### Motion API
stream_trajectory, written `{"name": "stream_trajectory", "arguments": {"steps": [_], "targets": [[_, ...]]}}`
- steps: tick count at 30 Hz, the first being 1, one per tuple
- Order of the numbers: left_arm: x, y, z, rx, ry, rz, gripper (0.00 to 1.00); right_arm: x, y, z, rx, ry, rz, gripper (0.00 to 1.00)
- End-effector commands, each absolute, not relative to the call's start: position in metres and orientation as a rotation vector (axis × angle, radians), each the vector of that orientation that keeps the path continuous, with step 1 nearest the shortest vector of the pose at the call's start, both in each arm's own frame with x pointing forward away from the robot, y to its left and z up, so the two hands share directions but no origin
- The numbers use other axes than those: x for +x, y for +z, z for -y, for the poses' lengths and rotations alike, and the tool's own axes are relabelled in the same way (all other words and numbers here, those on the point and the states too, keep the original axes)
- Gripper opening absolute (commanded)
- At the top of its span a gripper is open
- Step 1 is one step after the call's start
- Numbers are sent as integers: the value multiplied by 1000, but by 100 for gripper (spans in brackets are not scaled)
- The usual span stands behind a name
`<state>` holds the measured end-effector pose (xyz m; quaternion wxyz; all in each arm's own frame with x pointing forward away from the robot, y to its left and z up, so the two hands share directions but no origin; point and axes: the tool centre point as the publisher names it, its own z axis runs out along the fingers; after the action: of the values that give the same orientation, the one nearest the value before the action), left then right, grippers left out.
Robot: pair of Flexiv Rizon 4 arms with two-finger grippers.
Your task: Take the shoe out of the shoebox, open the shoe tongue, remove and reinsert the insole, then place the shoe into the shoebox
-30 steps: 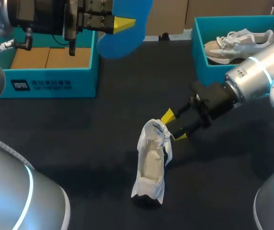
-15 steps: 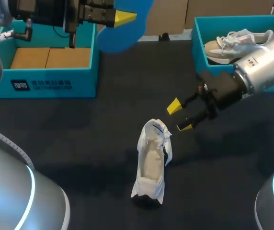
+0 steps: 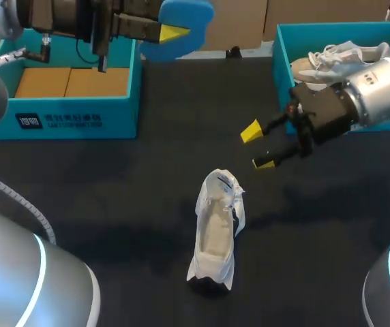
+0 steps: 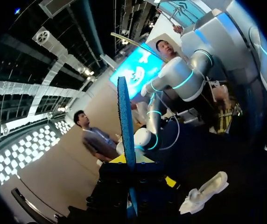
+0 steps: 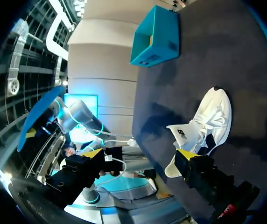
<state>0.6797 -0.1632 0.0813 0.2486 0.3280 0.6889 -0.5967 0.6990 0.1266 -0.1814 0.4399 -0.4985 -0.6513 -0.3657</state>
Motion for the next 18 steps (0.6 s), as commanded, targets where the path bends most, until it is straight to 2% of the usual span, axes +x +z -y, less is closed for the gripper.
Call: {"name": "stream_trajectory", "arguments": {"steps": [1, 13, 18], "targets": [[679, 62, 160, 1027, -1609, -1712, 0, 699, -169, -119, -1286, -937, 1583, 100], [679, 62, 160, 1027, -1609, -1712, 0, 699, -169, -119, -1286, -937, 1583, 100], [675, 52, 168, 1140, -1463, -1543, 0, 707, -159, -117, -1265, -961, 1594, 100]]}}
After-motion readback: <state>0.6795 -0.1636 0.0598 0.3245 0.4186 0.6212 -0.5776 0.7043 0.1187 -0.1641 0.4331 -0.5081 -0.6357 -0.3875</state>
